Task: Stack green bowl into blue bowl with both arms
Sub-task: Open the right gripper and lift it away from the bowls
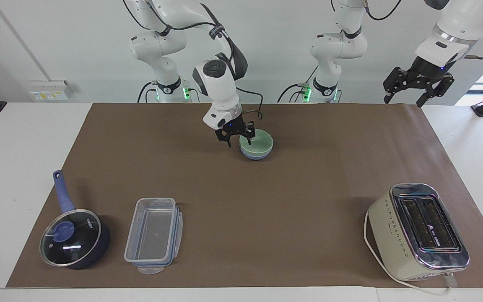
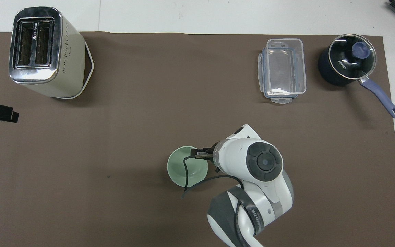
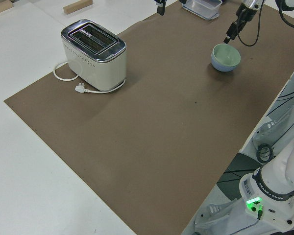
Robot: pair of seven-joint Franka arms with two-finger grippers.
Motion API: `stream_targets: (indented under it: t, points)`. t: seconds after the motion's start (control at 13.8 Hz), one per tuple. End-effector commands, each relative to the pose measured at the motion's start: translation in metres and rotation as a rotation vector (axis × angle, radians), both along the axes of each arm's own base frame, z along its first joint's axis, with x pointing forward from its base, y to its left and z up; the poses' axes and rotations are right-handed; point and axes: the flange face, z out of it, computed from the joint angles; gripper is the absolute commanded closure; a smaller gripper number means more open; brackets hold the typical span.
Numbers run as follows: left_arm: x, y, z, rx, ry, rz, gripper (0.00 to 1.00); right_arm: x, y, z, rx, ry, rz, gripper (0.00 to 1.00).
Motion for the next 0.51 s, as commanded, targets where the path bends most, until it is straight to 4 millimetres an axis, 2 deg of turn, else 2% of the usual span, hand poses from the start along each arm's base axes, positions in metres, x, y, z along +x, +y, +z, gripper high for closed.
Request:
stream_targets:
  t: [0.0,0.36,0.44]
  points:
    - [-0.001,0.004,0.006,0.021,0.006,-0.005,0.0,0.02,-0.042,0.04,-0.074,-0.019,-0.024,0.0]
    - [-0.001,0.004,0.006,0.021,0.005,-0.005,0.0,0.061,-0.127,0.108,-0.12,0.002,-0.152,0.0]
    - [-0.001,0.003,0.006,0.021,0.005,-0.006,0.0,0.063,-0.136,0.123,-0.12,0.001,-0.167,0.0]
